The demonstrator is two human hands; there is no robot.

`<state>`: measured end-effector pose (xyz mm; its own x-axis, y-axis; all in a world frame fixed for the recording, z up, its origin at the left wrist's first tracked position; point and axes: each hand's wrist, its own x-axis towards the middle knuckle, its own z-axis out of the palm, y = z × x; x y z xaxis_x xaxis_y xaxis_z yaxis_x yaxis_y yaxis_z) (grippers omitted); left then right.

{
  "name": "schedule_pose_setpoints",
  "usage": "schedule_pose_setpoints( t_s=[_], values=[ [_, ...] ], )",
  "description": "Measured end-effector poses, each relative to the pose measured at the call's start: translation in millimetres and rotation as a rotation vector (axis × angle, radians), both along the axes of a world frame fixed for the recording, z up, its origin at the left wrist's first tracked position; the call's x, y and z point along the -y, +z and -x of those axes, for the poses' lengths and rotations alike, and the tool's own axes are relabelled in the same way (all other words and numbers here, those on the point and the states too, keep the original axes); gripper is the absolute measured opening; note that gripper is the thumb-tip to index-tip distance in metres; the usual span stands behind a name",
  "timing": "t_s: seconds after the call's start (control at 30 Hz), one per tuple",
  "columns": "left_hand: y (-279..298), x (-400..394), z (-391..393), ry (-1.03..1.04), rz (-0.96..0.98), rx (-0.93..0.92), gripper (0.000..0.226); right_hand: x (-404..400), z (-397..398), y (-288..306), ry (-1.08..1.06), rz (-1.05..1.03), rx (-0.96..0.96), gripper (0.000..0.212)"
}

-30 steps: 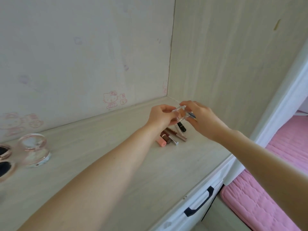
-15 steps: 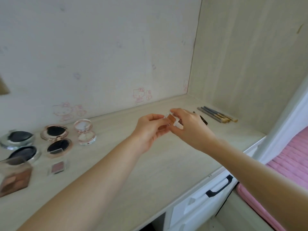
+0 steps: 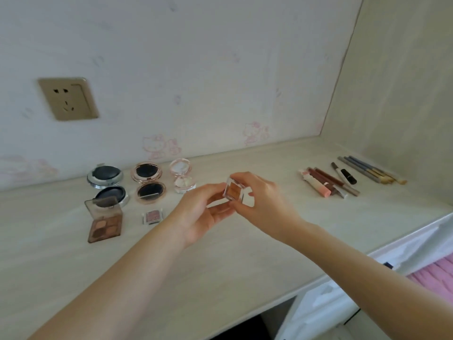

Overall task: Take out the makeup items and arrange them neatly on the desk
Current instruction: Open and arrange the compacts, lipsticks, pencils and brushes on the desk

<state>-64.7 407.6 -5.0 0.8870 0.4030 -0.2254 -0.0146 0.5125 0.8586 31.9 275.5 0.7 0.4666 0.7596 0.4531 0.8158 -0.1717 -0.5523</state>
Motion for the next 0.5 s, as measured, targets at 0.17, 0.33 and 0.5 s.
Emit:
schedule_pose_setpoints(
  t_s=[0.17, 0.33, 0.5],
  values=[
    [-12, -17, 35, -0.012, 0.046, -0.031, 0.028, -22, 24, -13, 0.08, 0.012, -0.069, 0.04],
    [-23, -27, 61, 0.033, 0.045, 0.032, 0.033, -37, 41, -25, 0.141, 0.016, -0.053, 0.043],
    [-31, -32, 75, 0.094, -0.019, 0.039, 0.03, -48, 53, -30, 0.163, 0.007, -0.078, 0.047]
  ],
)
